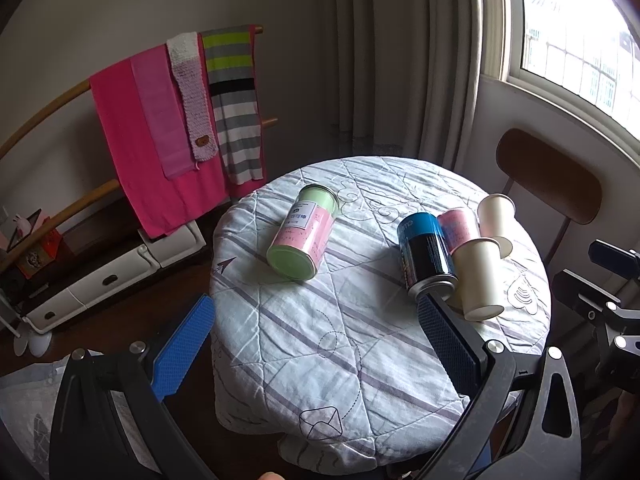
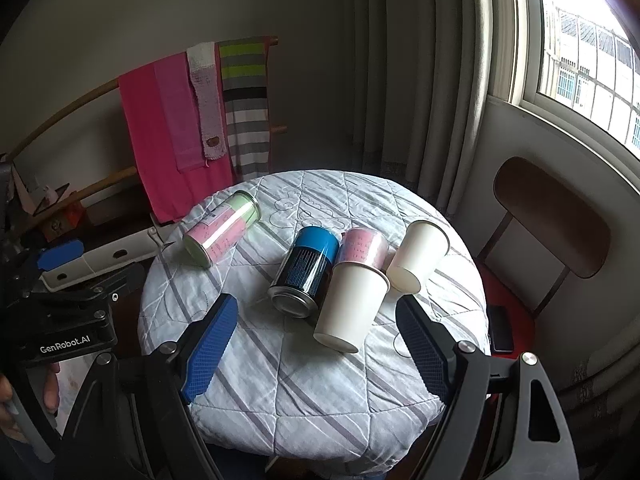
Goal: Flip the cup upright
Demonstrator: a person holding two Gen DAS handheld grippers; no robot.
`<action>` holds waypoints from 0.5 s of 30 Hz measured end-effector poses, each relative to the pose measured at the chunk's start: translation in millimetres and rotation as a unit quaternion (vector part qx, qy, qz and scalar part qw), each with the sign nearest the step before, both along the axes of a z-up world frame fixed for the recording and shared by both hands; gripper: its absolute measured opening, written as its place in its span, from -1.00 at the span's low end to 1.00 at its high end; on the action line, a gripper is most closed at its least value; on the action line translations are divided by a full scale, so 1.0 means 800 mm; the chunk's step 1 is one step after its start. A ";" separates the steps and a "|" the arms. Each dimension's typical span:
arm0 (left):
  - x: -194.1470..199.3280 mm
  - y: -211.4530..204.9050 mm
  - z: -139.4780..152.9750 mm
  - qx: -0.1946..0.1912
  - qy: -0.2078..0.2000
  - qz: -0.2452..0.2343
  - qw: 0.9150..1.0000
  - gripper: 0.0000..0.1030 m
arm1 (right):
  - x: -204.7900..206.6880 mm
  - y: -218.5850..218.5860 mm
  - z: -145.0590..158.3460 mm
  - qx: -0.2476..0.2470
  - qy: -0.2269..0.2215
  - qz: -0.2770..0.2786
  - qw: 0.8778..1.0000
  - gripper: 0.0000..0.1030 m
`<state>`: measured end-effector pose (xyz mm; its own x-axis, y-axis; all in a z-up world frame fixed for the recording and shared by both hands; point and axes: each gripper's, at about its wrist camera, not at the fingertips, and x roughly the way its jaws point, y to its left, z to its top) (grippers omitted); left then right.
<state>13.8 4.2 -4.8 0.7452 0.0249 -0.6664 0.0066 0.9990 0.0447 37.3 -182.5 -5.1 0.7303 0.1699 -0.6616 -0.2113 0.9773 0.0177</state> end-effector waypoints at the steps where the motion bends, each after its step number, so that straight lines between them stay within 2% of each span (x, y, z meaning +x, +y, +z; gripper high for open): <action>1: 0.001 -0.001 -0.001 0.000 0.001 0.000 1.000 1.00 | 0.001 0.001 -0.001 0.000 0.001 0.001 1.000 0.60; 5: 0.004 -0.001 -0.003 -0.002 0.002 -0.001 1.000 1.00 | 0.004 0.003 -0.005 -0.006 0.002 0.000 1.000 0.60; 9: 0.001 -0.001 0.001 -0.014 -0.020 -0.004 1.000 1.00 | 0.003 0.002 -0.002 -0.007 -0.012 -0.007 1.000 0.60; 12: -0.005 -0.004 0.006 -0.019 -0.047 -0.015 0.999 1.00 | -0.001 0.001 0.002 0.001 -0.037 -0.016 0.999 0.60; 15: -0.008 -0.012 0.006 -0.015 -0.055 -0.028 0.998 1.00 | -0.007 0.002 0.005 -0.004 -0.063 -0.028 0.998 0.60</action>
<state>7.3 -5.2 0.0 0.8132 -0.0371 -0.5808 0.0582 0.9981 0.0177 31.5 -181.0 -1.1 0.8157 0.1222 -0.5654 -0.1573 0.9875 -0.0134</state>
